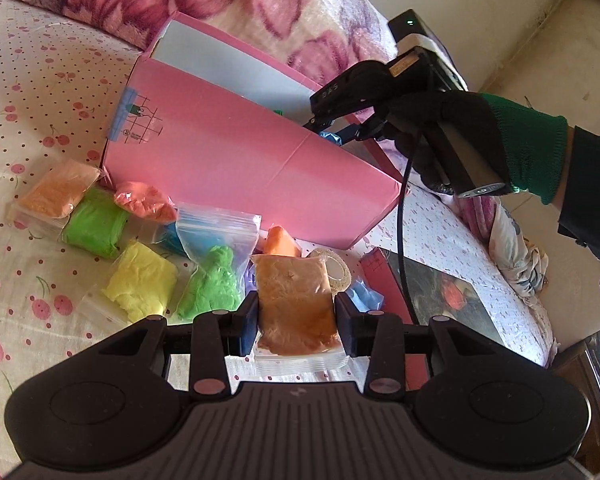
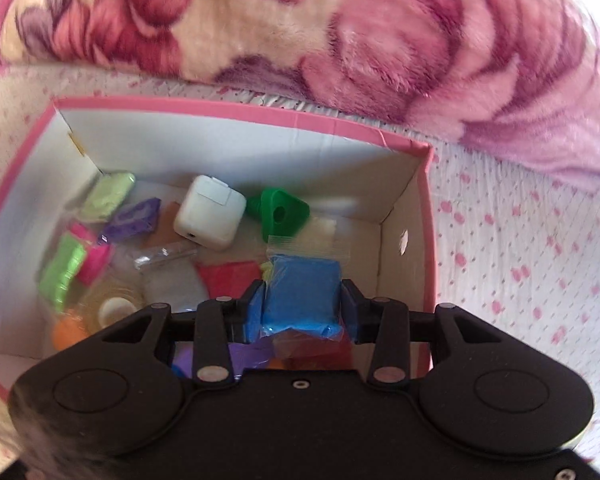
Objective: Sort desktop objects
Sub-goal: 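Open the right tool to drop the blue bag into the box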
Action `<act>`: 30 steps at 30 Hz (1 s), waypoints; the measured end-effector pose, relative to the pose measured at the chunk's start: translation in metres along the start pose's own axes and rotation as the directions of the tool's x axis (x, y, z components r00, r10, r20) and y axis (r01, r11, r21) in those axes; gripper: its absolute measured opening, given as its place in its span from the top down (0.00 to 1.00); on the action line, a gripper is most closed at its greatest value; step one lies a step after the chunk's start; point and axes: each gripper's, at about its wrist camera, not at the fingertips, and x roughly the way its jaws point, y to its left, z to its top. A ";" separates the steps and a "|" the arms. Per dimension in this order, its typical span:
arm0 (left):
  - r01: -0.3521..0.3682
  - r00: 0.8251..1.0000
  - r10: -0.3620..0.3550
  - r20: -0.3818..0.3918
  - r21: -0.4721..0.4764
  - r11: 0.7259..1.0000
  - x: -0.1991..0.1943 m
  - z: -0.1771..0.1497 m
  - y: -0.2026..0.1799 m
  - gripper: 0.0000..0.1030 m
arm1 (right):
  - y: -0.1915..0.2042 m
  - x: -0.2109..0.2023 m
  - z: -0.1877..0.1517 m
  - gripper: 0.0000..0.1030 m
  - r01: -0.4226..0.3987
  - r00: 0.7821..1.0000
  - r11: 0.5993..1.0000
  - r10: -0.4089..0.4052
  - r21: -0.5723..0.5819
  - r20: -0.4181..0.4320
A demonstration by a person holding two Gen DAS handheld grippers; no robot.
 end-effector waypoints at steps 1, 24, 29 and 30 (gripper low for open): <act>0.000 1.000 0.000 -0.001 -0.001 1.000 0.000 0.000 0.000 0.63 | 0.002 0.001 0.000 0.61 0.016 1.000 1.000 -0.016 -0.015 0.000; -0.055 0.998 0.053 0.030 0.064 0.996 -0.005 0.002 -0.009 0.63 | -0.004 -0.120 -0.125 0.26 -0.144 0.955 0.983 0.108 0.112 0.276; -0.076 0.996 0.072 0.054 0.088 0.993 -0.011 0.004 -0.014 0.63 | 0.002 -0.121 -0.174 0.26 -0.157 0.948 0.978 0.109 0.140 0.299; -0.084 0.995 0.078 0.063 0.098 0.992 -0.013 0.005 -0.015 0.63 | 0.004 -0.119 -0.183 0.26 -0.155 0.947 0.978 0.107 0.141 0.302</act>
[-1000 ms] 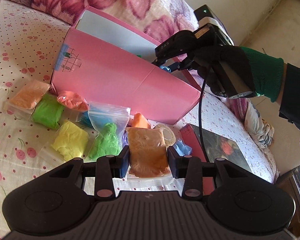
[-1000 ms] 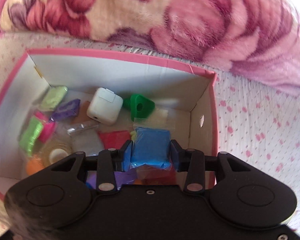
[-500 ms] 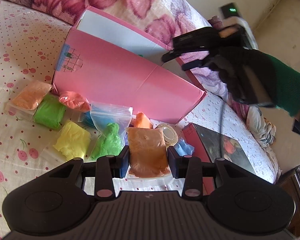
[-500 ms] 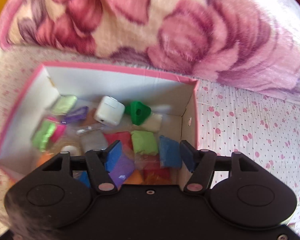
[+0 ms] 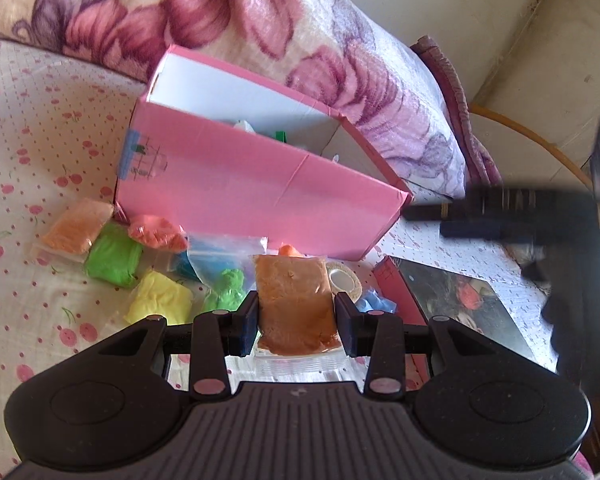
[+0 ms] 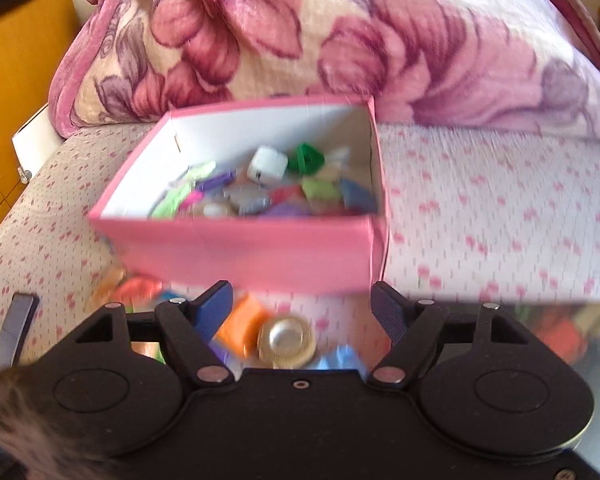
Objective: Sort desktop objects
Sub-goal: 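Open the right tool to drop the blue bag into the box, then lower the peach bag into the pink box and open the left tool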
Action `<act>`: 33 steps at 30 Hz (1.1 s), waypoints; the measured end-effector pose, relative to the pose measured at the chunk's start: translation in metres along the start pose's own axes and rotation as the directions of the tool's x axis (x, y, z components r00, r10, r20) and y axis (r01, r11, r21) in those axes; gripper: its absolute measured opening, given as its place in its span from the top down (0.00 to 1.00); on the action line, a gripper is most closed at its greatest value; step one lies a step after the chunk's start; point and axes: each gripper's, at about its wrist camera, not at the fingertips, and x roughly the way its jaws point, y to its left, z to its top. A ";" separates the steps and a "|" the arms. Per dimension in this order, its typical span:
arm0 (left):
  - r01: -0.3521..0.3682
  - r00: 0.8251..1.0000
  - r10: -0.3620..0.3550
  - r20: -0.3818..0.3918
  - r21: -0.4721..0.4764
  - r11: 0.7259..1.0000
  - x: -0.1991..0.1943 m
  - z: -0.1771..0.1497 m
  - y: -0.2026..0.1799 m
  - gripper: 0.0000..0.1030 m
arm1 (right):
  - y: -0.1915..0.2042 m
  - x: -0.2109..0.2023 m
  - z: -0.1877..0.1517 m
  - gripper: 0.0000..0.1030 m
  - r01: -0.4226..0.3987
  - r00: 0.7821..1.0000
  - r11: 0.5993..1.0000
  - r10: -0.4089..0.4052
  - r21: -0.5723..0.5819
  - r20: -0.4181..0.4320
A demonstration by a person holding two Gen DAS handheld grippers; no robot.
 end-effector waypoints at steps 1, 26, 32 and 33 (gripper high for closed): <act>-0.009 1.000 0.009 0.010 0.011 1.000 -0.002 0.002 -0.001 0.63 | 0.001 0.001 -0.008 0.26 0.008 1.000 1.000 -0.008 -0.008 0.007; -0.106 0.993 0.100 0.062 0.099 0.989 -0.002 0.106 -0.028 0.63 | 0.027 0.030 -0.067 0.26 0.002 0.996 0.981 0.016 -0.195 0.090; -0.122 0.991 0.127 -0.039 0.108 0.987 0.045 0.141 -0.033 0.63 | 0.012 0.037 -0.060 0.26 0.060 0.997 0.979 -0.048 -0.197 0.061; -0.129 0.989 0.137 -0.063 0.117 0.985 0.055 0.146 -0.034 0.63 | 0.010 0.039 -0.060 0.26 0.059 0.997 0.979 -0.050 -0.196 0.050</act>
